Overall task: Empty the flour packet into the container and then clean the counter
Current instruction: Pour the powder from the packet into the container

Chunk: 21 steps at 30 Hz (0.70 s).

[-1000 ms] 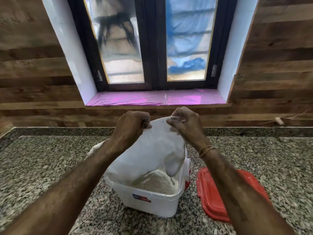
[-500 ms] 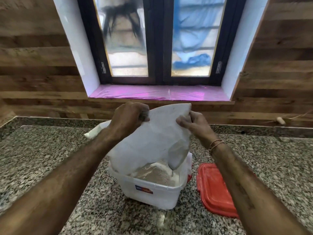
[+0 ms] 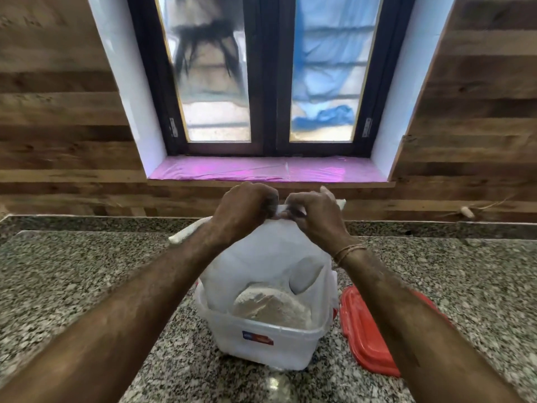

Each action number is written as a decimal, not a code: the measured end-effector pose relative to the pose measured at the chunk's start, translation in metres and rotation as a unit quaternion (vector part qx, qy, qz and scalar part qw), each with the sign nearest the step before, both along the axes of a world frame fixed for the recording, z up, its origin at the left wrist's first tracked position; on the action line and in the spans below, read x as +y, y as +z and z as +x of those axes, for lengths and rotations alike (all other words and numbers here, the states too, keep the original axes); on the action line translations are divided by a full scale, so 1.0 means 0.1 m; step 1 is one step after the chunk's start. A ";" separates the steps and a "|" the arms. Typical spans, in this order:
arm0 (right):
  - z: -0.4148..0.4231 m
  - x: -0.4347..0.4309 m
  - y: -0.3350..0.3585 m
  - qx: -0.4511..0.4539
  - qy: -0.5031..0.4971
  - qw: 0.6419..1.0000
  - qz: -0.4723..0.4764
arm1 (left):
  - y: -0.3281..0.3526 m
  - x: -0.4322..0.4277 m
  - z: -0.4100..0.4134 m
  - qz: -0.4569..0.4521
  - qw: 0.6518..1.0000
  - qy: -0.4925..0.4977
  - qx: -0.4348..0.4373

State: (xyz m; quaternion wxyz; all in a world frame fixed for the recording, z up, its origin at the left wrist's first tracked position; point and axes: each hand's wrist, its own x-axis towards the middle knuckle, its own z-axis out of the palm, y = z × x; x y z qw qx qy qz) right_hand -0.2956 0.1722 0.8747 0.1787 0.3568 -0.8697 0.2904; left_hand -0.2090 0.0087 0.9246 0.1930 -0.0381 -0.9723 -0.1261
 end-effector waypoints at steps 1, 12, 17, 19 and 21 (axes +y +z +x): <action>-0.02 -0.03 0.01 -0.030 -0.003 0.999 -0.033 | 0.03 -0.08 0.02 0.001 1.000 0.007 -0.005; 0.15 -0.29 0.20 -0.025 -0.018 0.999 0.010 | -0.07 -0.75 0.25 -0.008 0.998 0.069 -0.001; 0.10 -0.41 0.23 -0.064 -0.043 0.997 -0.012 | -0.13 -0.95 0.18 0.230 0.973 0.021 0.004; 0.05 -0.35 0.25 -0.095 -0.055 0.993 -0.031 | -0.23 -1.02 0.26 0.407 0.911 -0.057 -0.022; 0.05 -0.33 0.28 -0.106 -0.071 0.991 -0.033 | -0.35 -0.98 0.34 0.470 0.876 -0.098 -0.048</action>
